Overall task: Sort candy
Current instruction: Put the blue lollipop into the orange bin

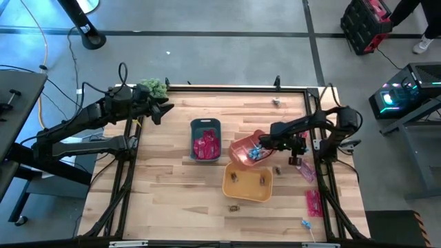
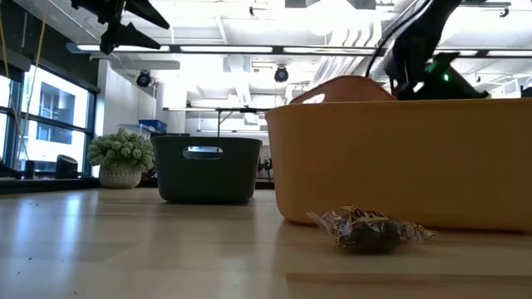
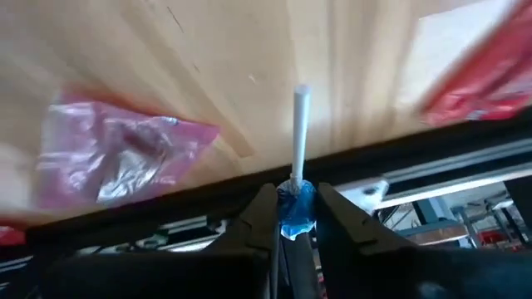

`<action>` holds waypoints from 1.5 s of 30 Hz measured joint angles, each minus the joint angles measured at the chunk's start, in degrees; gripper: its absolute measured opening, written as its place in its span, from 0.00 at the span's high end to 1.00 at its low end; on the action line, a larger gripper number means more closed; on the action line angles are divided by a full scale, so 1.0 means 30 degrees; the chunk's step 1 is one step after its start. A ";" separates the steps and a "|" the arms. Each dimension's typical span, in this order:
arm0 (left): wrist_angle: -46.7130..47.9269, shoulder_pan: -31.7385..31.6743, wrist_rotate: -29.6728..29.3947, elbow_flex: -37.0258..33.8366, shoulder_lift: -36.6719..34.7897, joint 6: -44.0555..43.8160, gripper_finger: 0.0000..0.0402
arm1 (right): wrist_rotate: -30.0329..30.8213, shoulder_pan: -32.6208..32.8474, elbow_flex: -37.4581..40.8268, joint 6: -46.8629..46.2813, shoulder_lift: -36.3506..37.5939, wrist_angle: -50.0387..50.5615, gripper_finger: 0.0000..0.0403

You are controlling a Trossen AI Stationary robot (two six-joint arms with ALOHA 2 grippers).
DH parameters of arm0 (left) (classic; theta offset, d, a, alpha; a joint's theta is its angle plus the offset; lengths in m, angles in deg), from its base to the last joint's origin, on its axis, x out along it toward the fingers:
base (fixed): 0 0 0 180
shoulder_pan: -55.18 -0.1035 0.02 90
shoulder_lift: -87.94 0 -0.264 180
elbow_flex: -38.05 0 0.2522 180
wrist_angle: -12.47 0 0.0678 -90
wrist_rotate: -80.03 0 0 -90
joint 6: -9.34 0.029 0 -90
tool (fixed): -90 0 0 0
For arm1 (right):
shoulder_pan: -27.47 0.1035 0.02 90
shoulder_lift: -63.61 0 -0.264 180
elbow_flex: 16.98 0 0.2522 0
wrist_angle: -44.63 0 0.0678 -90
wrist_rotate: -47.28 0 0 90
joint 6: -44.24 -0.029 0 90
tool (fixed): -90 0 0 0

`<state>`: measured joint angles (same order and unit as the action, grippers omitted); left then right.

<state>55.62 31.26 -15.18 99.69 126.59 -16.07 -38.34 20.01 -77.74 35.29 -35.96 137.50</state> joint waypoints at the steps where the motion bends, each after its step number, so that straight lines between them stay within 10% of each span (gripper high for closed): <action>1: 0.0000 0.0004 -0.0003 0.0000 0.0000 0.0007 0.41 | 0.0050 0.0000 -0.0318 -0.0006 0.0242 0.0310 0.91; 22: 0.0062 0.0000 -0.0604 0.0000 0.0000 0.1548 0.41 | -0.0361 0.0000 -0.7113 -0.2211 0.1195 0.2074 0.90; 35: 0.0138 0.0000 -0.1137 0.0000 0.0000 0.1865 0.41 | -0.4181 0.0401 -1.2075 -0.1256 0.1195 -0.4268 0.89; 45: 0.0146 0.0000 -0.1129 0.0000 0.0000 0.1853 0.41 | -0.3854 0.0529 -1.1812 -0.2914 0.1188 -0.4872 0.56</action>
<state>56.06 31.26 -18.57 99.69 126.59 -10.51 -49.90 21.59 -113.18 26.55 -32.40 122.88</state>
